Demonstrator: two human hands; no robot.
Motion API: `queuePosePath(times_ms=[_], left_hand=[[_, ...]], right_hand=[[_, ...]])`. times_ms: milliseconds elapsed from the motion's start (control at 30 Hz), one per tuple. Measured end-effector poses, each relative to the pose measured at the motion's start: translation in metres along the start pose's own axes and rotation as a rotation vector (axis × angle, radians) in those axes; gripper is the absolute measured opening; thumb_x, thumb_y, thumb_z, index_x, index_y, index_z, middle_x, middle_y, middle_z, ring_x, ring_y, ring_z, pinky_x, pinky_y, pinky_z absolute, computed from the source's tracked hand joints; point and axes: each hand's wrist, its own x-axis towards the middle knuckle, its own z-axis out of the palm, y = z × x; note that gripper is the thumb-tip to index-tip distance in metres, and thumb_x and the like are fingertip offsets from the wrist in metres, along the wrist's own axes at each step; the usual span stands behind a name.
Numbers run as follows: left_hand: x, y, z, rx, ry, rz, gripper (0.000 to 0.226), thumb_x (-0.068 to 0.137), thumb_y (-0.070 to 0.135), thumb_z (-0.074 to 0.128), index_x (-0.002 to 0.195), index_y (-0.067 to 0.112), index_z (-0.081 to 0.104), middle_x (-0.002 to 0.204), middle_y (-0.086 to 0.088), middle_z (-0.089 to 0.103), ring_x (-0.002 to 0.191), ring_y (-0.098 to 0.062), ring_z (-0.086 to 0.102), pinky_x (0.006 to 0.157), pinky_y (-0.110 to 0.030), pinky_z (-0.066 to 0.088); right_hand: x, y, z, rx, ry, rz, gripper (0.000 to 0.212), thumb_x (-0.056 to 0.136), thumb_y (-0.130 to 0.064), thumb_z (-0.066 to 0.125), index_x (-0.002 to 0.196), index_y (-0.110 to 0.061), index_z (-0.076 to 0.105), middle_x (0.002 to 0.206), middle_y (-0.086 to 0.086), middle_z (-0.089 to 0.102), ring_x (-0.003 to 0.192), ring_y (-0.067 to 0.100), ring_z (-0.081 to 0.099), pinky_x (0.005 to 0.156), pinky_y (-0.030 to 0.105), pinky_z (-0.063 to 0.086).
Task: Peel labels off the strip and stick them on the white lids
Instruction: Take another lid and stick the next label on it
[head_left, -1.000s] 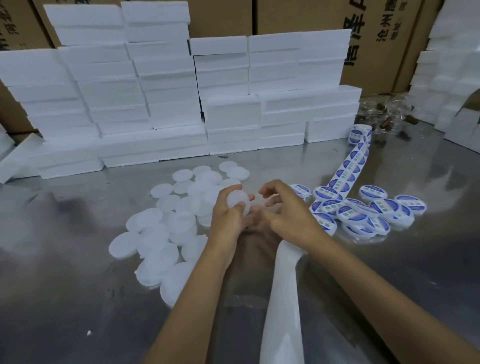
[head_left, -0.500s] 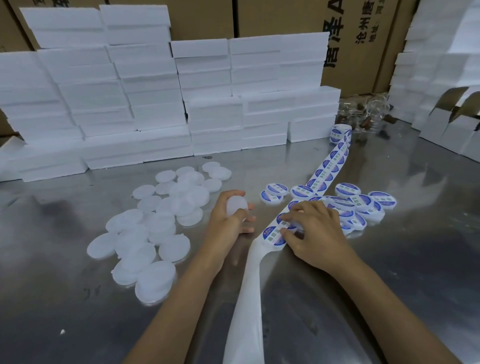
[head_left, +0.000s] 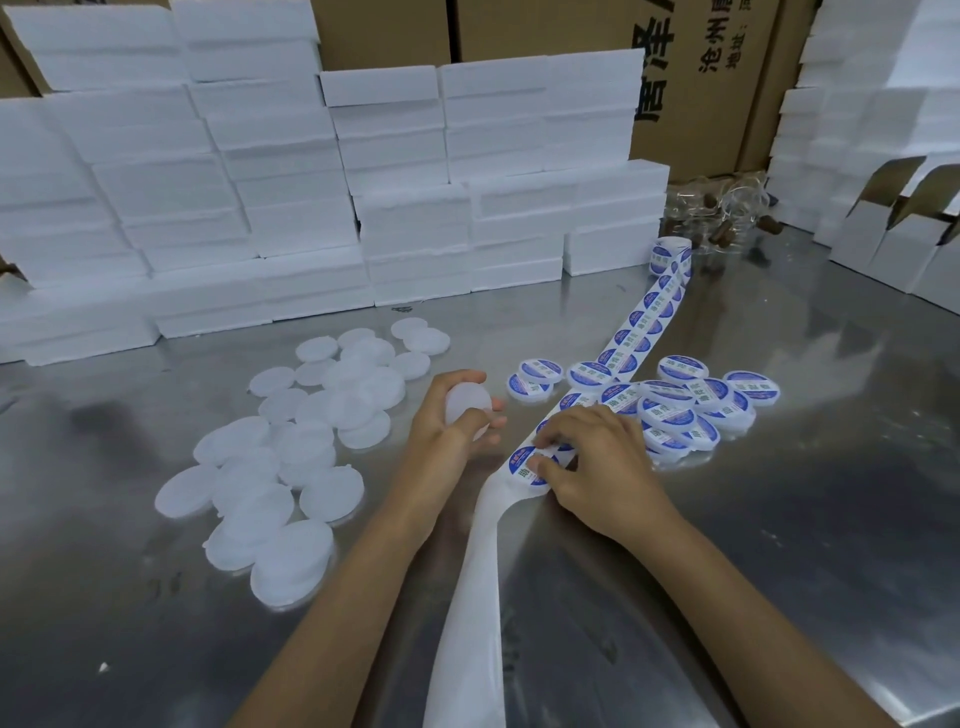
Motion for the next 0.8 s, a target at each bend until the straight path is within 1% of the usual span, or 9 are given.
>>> queuePosePath(times_ms=[200, 267, 333, 400, 500, 567, 633, 700, 800], left_hand=[[0.000, -0.001, 0.001, -0.004, 0.002, 0.028, 0.033, 0.097, 0.000, 0.050, 0.122, 0.019, 0.058, 0.108, -0.010, 0.073, 0.102, -0.029, 0.069, 0.089, -0.039, 0.060], [0.002, -0.001, 0.000, 0.000, 0.006, 0.039, 0.032, 0.097, 0.002, 0.050, 0.122, 0.020, 0.059, 0.106, -0.008, 0.073, 0.100, -0.026, 0.070, 0.085, -0.034, 0.061], [0.003, -0.002, 0.000, 0.000, 0.009, 0.064, 0.030, 0.097, 0.003, 0.050, 0.119, 0.022, 0.060, 0.100, -0.002, 0.075, 0.094, -0.018, 0.072, 0.079, -0.026, 0.060], [0.005, -0.003, 0.000, -0.010, 0.012, 0.092, 0.030, 0.098, 0.003, 0.050, 0.116, 0.023, 0.060, 0.095, 0.001, 0.076, 0.092, -0.015, 0.073, 0.077, -0.022, 0.058], [0.006, -0.003, -0.001, -0.062, -0.008, 0.114, 0.029, 0.098, 0.003, 0.049, 0.117, 0.022, 0.061, 0.100, -0.005, 0.076, 0.100, -0.021, 0.073, 0.089, -0.031, 0.058], [0.008, -0.004, -0.001, -0.116, -0.029, 0.112, 0.026, 0.097, 0.008, 0.051, 0.116, 0.022, 0.061, 0.104, -0.009, 0.075, 0.104, -0.024, 0.072, 0.093, -0.037, 0.057], [0.009, -0.005, 0.000, -0.157, -0.066, 0.091, 0.028, 0.090, 0.020, 0.054, 0.116, 0.022, 0.062, 0.102, -0.009, 0.075, 0.102, -0.023, 0.072, 0.086, -0.038, 0.059], [0.011, -0.007, -0.001, -0.174, -0.109, 0.089, 0.032, 0.086, 0.026, 0.051, 0.115, 0.020, 0.062, 0.100, -0.010, 0.075, 0.099, -0.024, 0.072, 0.079, -0.041, 0.061], [0.011, -0.007, -0.002, -0.140, -0.113, 0.080, 0.029, 0.086, 0.034, 0.049, 0.109, 0.025, 0.065, 0.100, -0.011, 0.074, 0.097, -0.027, 0.071, 0.081, -0.046, 0.060]], right_hand=[[0.000, -0.001, 0.002, 0.032, 0.027, 0.046, 0.020, 0.085, -0.034, 0.071, 0.103, -0.033, 0.063, 0.107, -0.013, 0.062, 0.110, 0.009, 0.048, 0.104, 0.027, 0.022], [0.000, -0.003, 0.002, 0.036, 0.040, 0.041, 0.018, 0.085, -0.033, 0.072, 0.100, -0.033, 0.064, 0.104, -0.012, 0.063, 0.107, 0.008, 0.047, 0.102, 0.025, 0.023], [-0.001, -0.004, 0.002, 0.051, 0.072, 0.015, 0.015, 0.084, -0.030, 0.072, 0.097, -0.030, 0.065, 0.097, -0.014, 0.062, 0.100, 0.006, 0.047, 0.101, 0.025, 0.023], [-0.002, -0.006, 0.000, 0.058, 0.087, -0.017, 0.014, 0.084, -0.028, 0.071, 0.097, -0.027, 0.065, 0.094, -0.014, 0.063, 0.096, 0.004, 0.047, 0.106, 0.030, 0.025], [-0.006, -0.011, -0.002, 0.044, 0.061, -0.056, 0.016, 0.087, -0.030, 0.066, 0.102, -0.029, 0.062, 0.098, -0.014, 0.065, 0.101, 0.005, 0.049, 0.114, 0.038, 0.019], [-0.008, -0.017, -0.003, 0.017, 0.033, -0.074, 0.015, 0.089, -0.031, 0.062, 0.103, -0.032, 0.057, 0.099, -0.015, 0.064, 0.106, 0.006, 0.050, 0.117, 0.041, 0.010], [-0.011, -0.023, -0.003, -0.010, 0.020, -0.081, 0.010, 0.090, -0.032, 0.057, 0.099, -0.033, 0.052, 0.097, -0.015, 0.062, 0.109, 0.006, 0.050, 0.118, 0.042, 0.001], [-0.012, -0.028, -0.005, -0.032, 0.015, -0.090, 0.007, 0.090, -0.031, 0.051, 0.094, -0.034, 0.045, 0.093, -0.014, 0.061, 0.111, 0.007, 0.050, 0.118, 0.044, -0.002], [-0.014, -0.031, -0.006, -0.036, 0.022, -0.097, 0.009, 0.092, -0.032, 0.047, 0.095, -0.035, 0.039, 0.092, -0.014, 0.060, 0.112, 0.007, 0.050, 0.118, 0.045, -0.002]])
